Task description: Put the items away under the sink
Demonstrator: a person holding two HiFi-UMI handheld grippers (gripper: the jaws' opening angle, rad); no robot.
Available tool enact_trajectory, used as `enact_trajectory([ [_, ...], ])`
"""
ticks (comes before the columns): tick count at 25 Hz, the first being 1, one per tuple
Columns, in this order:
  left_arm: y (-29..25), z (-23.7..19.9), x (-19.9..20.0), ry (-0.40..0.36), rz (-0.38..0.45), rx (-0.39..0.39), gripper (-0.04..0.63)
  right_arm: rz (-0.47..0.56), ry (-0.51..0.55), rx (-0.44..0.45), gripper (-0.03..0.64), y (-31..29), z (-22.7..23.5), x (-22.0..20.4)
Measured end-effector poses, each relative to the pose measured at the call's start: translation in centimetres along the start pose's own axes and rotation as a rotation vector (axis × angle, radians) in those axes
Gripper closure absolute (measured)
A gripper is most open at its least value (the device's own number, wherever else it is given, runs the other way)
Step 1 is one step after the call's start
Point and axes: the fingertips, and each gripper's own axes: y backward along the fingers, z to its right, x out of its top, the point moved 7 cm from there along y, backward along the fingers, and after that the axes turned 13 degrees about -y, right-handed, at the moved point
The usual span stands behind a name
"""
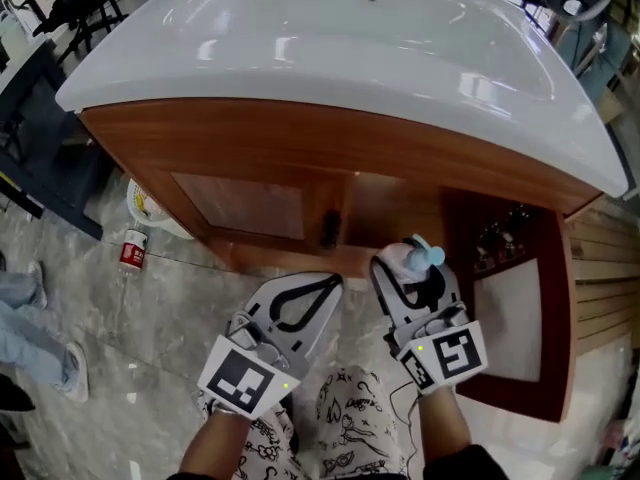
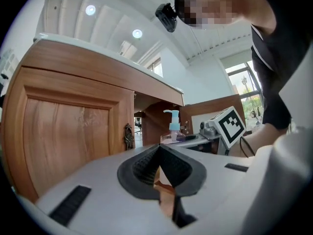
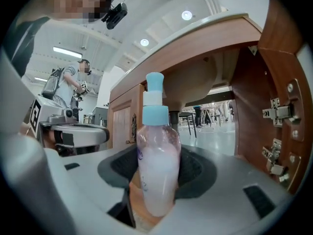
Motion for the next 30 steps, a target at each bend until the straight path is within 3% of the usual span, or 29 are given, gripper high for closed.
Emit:
enact_trajectory([
  [6, 0.0, 0.0, 0.0, -0.065, 0.022, 0.030, 0.591, 0.044, 0.008, 0.013, 0.397, -1.0, 0.3, 0.0],
  [11, -1.0, 0.3, -0.6, 0.027, 0.051, 0.046, 0.591, 0.063, 0.014, 0.024, 0.397, -1.3, 0.8, 0.1],
  [19, -2.2, 0.2, -0.7, -0.038, 0.082, 0.036, 0.591, 0.072, 0.053, 0.021, 0.397, -3.0, 1.4, 0.3],
  [25, -2.8, 0.4, -1.8, -0.002, 0.067, 0.033, 0.591, 0.084, 0.075, 0.006, 0.397, -4.2, 2.2, 0.4],
  [30, -3.1, 0.3, -1.5, -0.027, 0.081, 0.053, 0.591, 0.082, 0.076, -0.007, 0.397, -4.7, 2.9, 0.5],
])
